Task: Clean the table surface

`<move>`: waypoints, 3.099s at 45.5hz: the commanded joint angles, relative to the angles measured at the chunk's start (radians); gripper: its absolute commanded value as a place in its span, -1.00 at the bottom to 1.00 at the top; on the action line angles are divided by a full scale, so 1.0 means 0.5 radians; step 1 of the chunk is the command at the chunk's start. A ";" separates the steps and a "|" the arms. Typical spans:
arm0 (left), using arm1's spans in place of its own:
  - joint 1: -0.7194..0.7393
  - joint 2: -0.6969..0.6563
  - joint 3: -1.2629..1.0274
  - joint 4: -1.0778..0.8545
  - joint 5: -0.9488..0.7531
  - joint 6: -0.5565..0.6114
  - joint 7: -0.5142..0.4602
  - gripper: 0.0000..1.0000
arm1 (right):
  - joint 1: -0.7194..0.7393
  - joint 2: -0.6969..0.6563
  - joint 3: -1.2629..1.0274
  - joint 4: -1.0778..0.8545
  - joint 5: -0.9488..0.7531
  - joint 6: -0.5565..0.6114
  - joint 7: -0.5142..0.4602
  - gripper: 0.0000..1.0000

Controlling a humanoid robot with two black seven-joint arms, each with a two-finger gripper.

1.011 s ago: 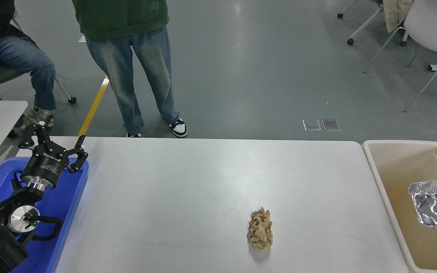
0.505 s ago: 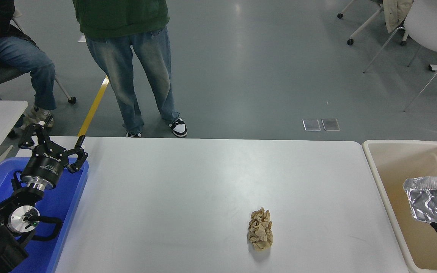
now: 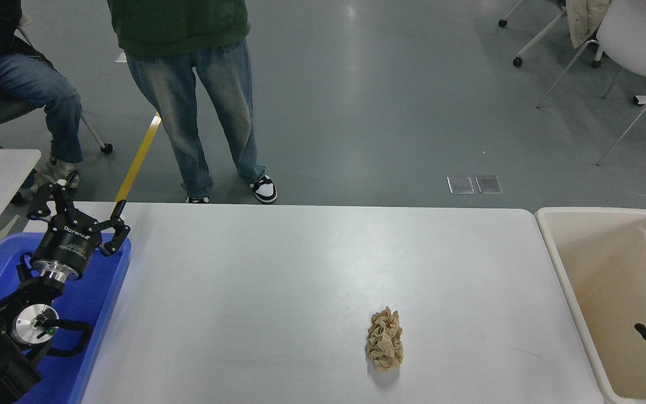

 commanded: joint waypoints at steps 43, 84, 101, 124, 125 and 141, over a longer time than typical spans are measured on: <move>0.003 0.003 0.000 0.000 0.000 0.006 -0.003 1.00 | 0.008 -0.459 0.897 1.132 -0.044 0.151 0.242 1.00; 0.003 0.000 0.000 0.000 0.000 0.006 -0.003 1.00 | -0.446 -0.174 1.544 1.874 -0.321 0.713 1.227 1.00; 0.000 0.000 0.000 0.000 0.000 0.006 -0.003 1.00 | -0.425 0.102 1.554 1.687 -0.526 0.532 1.279 1.00; 0.000 0.000 0.000 0.000 0.000 0.003 0.000 1.00 | -0.370 0.206 1.569 1.540 -0.502 0.425 1.295 1.00; 0.000 0.000 0.000 0.000 0.000 0.003 0.000 1.00 | -0.370 0.206 1.569 1.540 -0.502 0.425 1.295 1.00; 0.000 0.000 0.000 0.000 0.000 0.003 0.000 1.00 | -0.342 0.191 1.551 1.543 -0.502 0.422 1.295 1.00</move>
